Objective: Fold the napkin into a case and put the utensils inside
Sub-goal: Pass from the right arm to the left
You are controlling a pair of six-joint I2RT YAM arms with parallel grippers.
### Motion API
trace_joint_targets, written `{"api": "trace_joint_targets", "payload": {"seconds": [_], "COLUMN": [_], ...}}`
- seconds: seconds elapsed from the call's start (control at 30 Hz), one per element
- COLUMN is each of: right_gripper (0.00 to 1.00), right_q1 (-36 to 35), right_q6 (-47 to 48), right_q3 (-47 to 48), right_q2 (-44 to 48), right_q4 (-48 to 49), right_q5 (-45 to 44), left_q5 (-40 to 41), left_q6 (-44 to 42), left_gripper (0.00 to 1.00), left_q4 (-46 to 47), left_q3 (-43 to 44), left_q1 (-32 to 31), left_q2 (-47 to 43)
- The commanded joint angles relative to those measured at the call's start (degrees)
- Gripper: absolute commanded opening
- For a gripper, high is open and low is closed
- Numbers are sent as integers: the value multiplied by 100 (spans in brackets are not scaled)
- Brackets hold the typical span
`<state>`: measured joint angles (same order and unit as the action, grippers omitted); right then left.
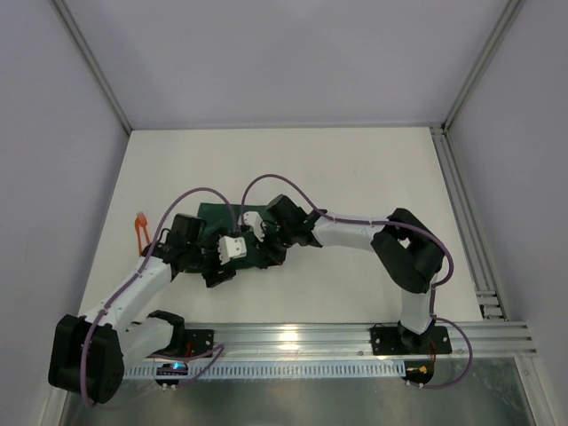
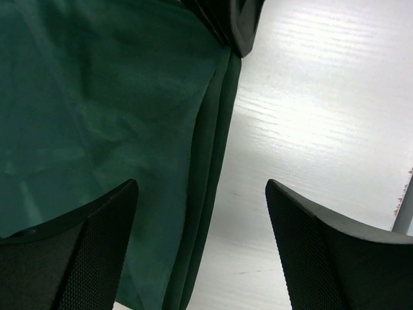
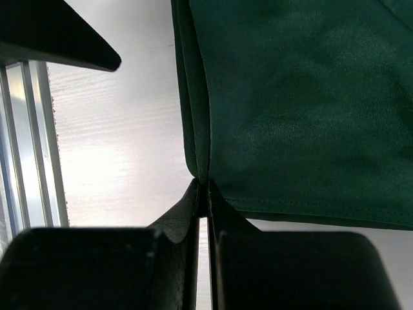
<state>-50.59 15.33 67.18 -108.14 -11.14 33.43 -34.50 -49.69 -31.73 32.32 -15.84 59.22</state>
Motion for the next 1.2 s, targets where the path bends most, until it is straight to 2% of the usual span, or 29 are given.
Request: {"api": "trace_joint_targets", "payload": {"seconds": [0.0, 0.17, 0.3, 0.4, 0.5, 0.53, 0.77, 0.8, 0.93, 1.03, 1.13, 1.17], "right_gripper": [4, 4, 4, 4, 4, 4, 4, 4, 20, 47, 54, 60], "right_q1": [31, 58, 58, 93, 111, 111, 111, 111, 119, 146, 163, 172], "right_q6": [-153, -206, -224, -224, -206, -171, -39, -30, -13, 57, 233, 277], "right_q3": [129, 103, 68, 67, 102, 103, -2, -20, -152, -318, -451, -573], "right_q2": [109, 73, 82, 65, 56, 56, 91, 126, 319, 635, 1136, 1276], "right_q4": [296, 366, 419, 428, 376, 349, 261, 270, 366, 349, 270, 244], "right_q5": [296, 383, 427, 489, 533, 533, 559, 568, 419, 235, -45, -160], "left_q5": [390, 778, 998, 1314, 1621, 1648, 1517, 1438, 1350, 1376, 1367, 1367], "left_q6": [-383, -471, -515, -848, -1042, -1025, -674, -647, -489, -384, -261, -226], "left_gripper": [85, 85, 79, 71, 57, 48, 14, 1, 0, 0, 0, 0], "left_q4": [631, 1527, 1793, 1740, 1810, 1810, 1380, 1319, 950, 835, 695, 651], "left_q3": [-207, -673, -806, -911, -1060, -1078, -850, -815, -613, -516, -375, -288], "left_q1": [-218, -446, -543, -614, -631, -631, -631, -631, -631, -631, -631, -631], "left_q2": [54, 186, 151, 186, 283, 257, 169, 169, 169, 186, 230, 256]}}
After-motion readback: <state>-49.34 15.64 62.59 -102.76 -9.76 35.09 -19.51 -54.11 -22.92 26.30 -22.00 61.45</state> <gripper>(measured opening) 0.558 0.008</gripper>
